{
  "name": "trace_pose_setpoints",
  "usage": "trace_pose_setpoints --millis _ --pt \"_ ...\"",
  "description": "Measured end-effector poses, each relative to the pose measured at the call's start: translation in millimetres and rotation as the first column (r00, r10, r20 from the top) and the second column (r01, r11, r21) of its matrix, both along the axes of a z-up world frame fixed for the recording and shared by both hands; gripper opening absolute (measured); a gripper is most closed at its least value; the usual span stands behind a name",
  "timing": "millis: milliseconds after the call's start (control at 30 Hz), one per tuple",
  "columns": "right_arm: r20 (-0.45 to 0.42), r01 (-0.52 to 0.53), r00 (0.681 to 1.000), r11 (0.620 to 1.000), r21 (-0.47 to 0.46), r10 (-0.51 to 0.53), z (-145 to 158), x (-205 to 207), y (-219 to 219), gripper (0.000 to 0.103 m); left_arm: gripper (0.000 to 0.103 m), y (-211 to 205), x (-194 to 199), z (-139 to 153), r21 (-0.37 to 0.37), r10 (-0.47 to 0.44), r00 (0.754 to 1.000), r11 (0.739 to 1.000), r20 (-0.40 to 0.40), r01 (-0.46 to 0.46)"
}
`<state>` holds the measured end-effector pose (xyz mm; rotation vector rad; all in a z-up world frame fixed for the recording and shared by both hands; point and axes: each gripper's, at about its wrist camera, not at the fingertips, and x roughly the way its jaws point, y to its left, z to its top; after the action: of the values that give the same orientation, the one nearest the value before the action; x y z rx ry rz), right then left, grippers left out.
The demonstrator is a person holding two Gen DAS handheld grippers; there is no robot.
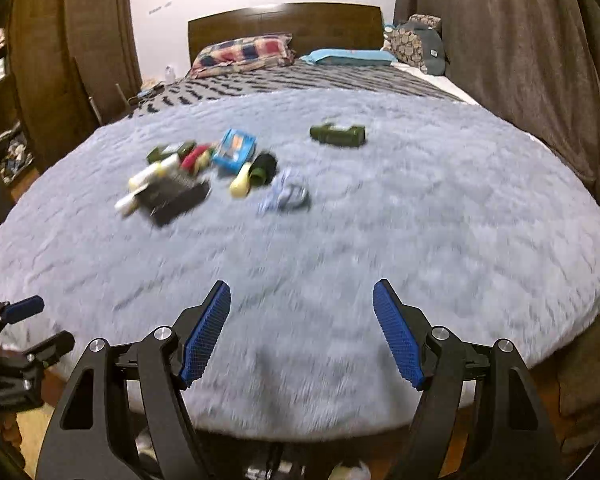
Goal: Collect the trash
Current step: 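Raise both tools back over the bed toward the remaining items, then grasp the white tube with the left tool while the right tool grasps the blue-white cloth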
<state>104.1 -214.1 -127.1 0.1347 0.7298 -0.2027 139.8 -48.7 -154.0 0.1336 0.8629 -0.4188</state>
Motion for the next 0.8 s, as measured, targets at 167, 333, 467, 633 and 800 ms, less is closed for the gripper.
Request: trace_pose_setpoints --millis 167,333,467,633,800 --pt "-0.003 0.004 1.000 1.000 -0.009 -0.004 -4.5 37.5 -10.6 0.075 0.077 0.1 40.0 -1.7 0.024 0.042 0.998 0.999 0.039 -0.043" --pt "-0.009 0.003 1.000 1.000 0.005 -0.003 -15.4 69.4 -17.0 0.075 0.076 2.3 86.0 -3.9 0.043 0.096 0.993 0.994 0.064 -0.099" --pt "-0.016 0.001 1.000 1.000 0.019 -0.001 -24.1 89.3 -19.3 0.075 0.075 0.5 113.9 -11.9 0.059 0.106 0.992 0.992 0.061 -0.110" --pt "-0.032 0.007 0.999 1.000 0.025 -0.006 -34.0 107.9 -20.0 0.074 0.071 -5.0 135.2 -19.3 0.051 0.100 0.994 0.993 0.049 -0.103" --pt "-0.021 0.015 1.000 1.000 0.020 -0.014 -37.7 119.0 -19.1 0.065 0.065 -13.9 147.9 -23.1 0.056 0.087 0.995 0.994 0.048 -0.090"
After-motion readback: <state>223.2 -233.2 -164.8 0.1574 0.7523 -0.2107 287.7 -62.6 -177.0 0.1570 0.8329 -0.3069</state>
